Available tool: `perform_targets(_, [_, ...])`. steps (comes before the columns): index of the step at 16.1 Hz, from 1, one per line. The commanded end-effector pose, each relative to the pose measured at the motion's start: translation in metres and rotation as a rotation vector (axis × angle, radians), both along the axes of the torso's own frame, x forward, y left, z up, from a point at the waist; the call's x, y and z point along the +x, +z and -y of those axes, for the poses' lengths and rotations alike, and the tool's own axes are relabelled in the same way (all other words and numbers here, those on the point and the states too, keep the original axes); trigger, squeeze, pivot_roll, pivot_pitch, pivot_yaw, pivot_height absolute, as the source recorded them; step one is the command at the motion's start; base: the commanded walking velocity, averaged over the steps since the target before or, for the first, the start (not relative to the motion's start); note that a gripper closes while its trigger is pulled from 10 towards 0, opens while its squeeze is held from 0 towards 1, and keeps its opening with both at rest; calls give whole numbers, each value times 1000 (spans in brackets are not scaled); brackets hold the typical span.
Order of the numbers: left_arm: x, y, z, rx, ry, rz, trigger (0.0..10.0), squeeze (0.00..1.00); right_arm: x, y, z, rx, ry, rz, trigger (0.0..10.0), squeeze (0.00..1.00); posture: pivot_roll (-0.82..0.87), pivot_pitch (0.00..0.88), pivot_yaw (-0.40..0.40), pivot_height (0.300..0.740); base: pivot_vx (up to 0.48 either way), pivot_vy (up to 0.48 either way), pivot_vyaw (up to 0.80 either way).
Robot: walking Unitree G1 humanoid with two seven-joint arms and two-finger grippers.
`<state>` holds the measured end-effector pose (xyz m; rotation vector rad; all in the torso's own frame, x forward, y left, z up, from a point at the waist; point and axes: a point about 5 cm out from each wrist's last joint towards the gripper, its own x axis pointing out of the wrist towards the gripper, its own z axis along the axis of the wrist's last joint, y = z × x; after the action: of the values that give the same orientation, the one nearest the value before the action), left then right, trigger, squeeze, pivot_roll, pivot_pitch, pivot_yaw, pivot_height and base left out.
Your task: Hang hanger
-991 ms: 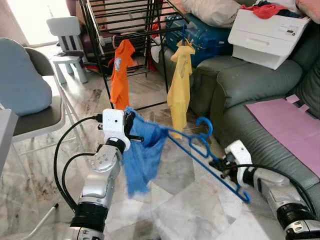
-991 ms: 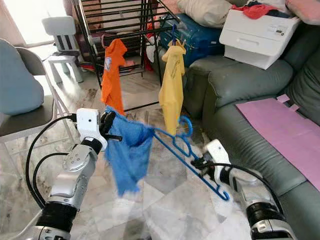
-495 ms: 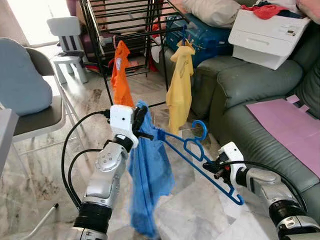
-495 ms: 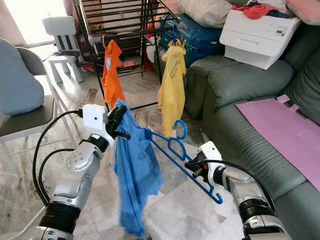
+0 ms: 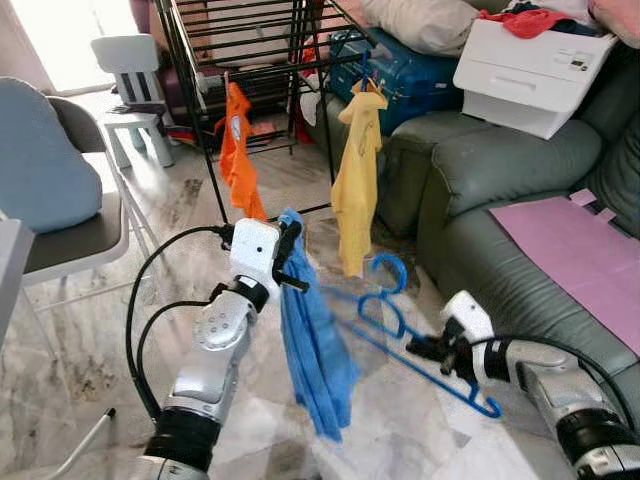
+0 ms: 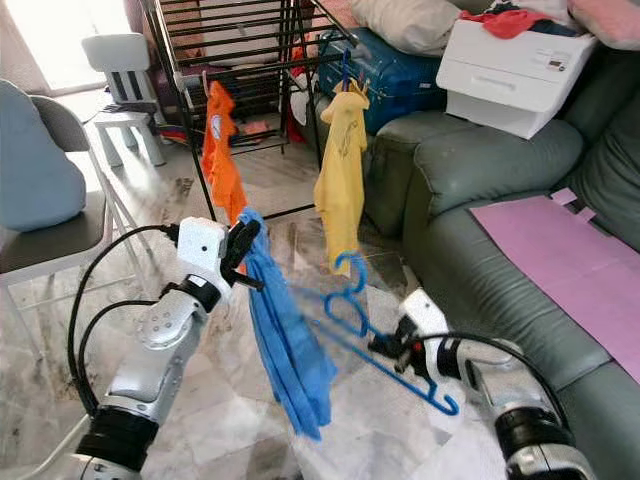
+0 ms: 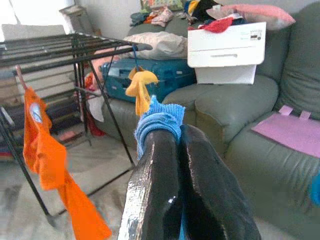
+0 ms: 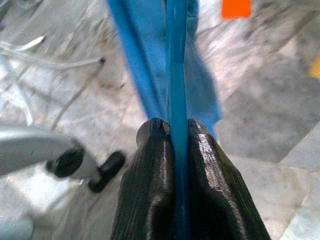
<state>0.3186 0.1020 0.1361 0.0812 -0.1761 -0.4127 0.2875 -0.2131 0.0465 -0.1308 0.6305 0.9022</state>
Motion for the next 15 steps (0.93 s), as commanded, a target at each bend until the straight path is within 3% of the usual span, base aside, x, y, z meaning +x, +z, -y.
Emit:
perform_targets(1, [0, 12, 6, -8, -55, 58, 10000, 0, -1, 0, -4, -16, 40, -12, 10000, 0, -95, 0, 25, 740, 0, 0, 0])
perform_targets(4, [-15, 17, 21, -69, -223, 78, 10000, 0, 2, -11, -12, -35, 6, -56, 10000, 0, -84, 0, 21, 740, 0, 0, 0])
perform_targets(6, [-29, 11, 32, -57, -364, 54, 10000, 0, 13, -15, -18, -85, -103, -46, 10000, 0, -70, 0, 14, 740, 0, 0, 0])
perform_targets(8, [-38, 7, 36, -35, -440, 35, 10000, 0, 25, -12, -20, -95, -227, -8, 10000, 0, -62, 0, 11, 740, 0, 0, 0])
perform_targets(11, [-49, 1, 36, -19, -499, 4, 10000, 0, 43, 2, -18, -26, -446, 45, 10000, 0, -57, 0, 7, 740, 0, 0, 0])
perform_targets(13, [-50, -5, 33, -13, -497, -22, 10000, 0, 59, 20, -14, 133, -644, 73, 10000, 0, -60, 0, 8, 740, 0, 0, 0])
perform_targets(15, [-53, -18, 32, 2, -509, -78, 10000, 0, 81, 57, -13, 424, -814, 123, 10000, 0, -73, 0, 12, 740, 0, 0, 0])
